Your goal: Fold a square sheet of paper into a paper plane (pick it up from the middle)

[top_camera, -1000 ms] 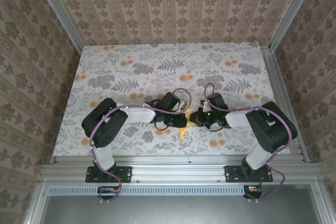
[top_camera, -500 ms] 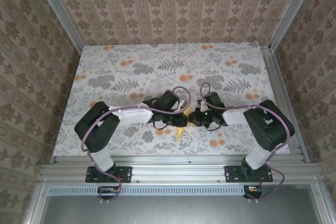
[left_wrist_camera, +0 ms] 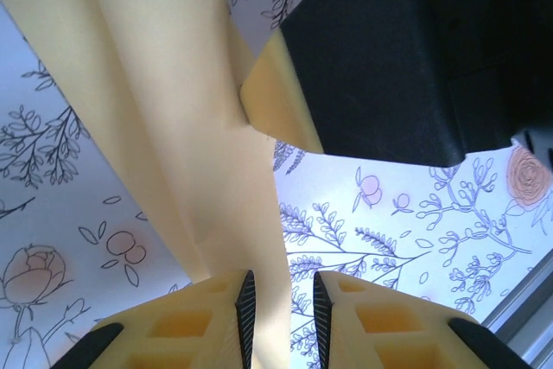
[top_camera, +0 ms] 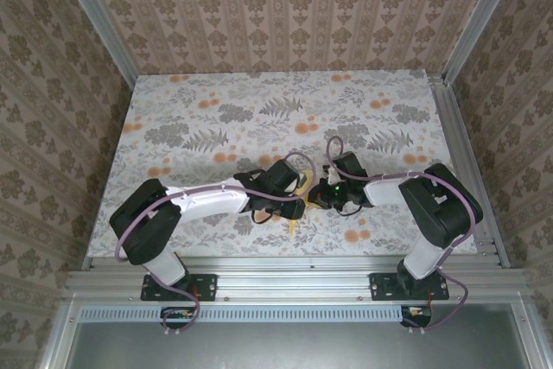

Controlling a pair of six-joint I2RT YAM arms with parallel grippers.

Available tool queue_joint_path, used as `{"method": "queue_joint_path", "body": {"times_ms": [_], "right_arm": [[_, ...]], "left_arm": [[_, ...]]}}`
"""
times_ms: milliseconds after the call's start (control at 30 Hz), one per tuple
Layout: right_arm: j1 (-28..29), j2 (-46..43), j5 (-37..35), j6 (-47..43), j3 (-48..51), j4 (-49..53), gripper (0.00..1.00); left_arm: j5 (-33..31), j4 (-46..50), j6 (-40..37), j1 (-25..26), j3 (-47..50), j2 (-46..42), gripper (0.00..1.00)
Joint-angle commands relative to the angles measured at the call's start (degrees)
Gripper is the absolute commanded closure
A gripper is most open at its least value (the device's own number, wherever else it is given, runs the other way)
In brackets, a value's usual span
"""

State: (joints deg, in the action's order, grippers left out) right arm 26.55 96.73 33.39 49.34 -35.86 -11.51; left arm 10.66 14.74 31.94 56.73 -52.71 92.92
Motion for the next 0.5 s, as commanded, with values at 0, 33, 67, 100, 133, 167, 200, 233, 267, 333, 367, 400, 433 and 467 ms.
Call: {"method": "queue_joint_path", "body": {"times_ms": [0,33,67,100,133,167,200,233,267,333,367,400,433,467], "right_arm": [[0.52,0.47,-0.95,-1.0,-1.05,2.08,1.0],[0.52,0.27,-1.03,-1.0,-1.0,2.23,1.0],[0.53,-0.01,-1.02,-1.0,-1.01,2.23,1.0],[0.53,-0.13,-0.91,-1.05,-1.01,2.36,1.0],[0.53,-0.36,-1.04,-1.0,-1.06,2.41,1.0],[0.53,-0.55,-1.02,-0.99,-1.04,2.48,1.0],[0.53,-0.7,-0.96,-1.0,-1.06,2.46,1.0],[0.53,-0.83,-0.91,-1.02,-1.06,2.49,1.0],[0.57,-1.17,-0.89,-1.0,-1.06,2.46,1.0],[0.53,-1.65,-0.91,-1.01,-0.97,2.64,1.0],[0.57,-1.99,-0.87,-0.96,-0.88,2.7,1.0],[0.53,-2.23,-0.95,-0.96,-0.8,2.71,1.0],[0.53,-2.71,-0.91,-1.02,-0.71,2.79,1.0],[0.53,-3.12,-0.94,-1.0,-0.62,2.97,1.0]], "left_arm": [[-1.11,-0.48,1.43,0.29,1.45,0.51,0.72],[-0.53,-1.36,1.53,0.23,1.61,0.6,0.72],[-0.16,-2.1,1.63,0.23,1.86,0.68,0.72],[-0.18,-2.35,1.66,0.16,1.86,0.83,0.72],[-0.11,-2.39,1.54,0.16,2.02,1.14,0.72],[-0.09,-2.39,1.54,0.06,2.05,1.56,0.72],[-0.01,-2.34,1.46,0.11,2.12,1.97,0.72],[0.19,-2.5,1.45,0.13,2.14,2.22,0.72],[0.24,-2.6,1.45,0.05,2.09,2.64,0.72],[0.18,-2.63,1.45,0.07,2.11,3.27,0.73],[-0.22,-2.43,1.45,0.01,2.13,3.48,0.73],[-0.59,-2.14,1.48,-0.04,2.13,3.75,0.73],[-1.05,-1.75,1.55,-0.08,2.18,3.84,0.73],[-1.62,-1.51,1.63,-0.17,2.36,3.84,0.74]]}}
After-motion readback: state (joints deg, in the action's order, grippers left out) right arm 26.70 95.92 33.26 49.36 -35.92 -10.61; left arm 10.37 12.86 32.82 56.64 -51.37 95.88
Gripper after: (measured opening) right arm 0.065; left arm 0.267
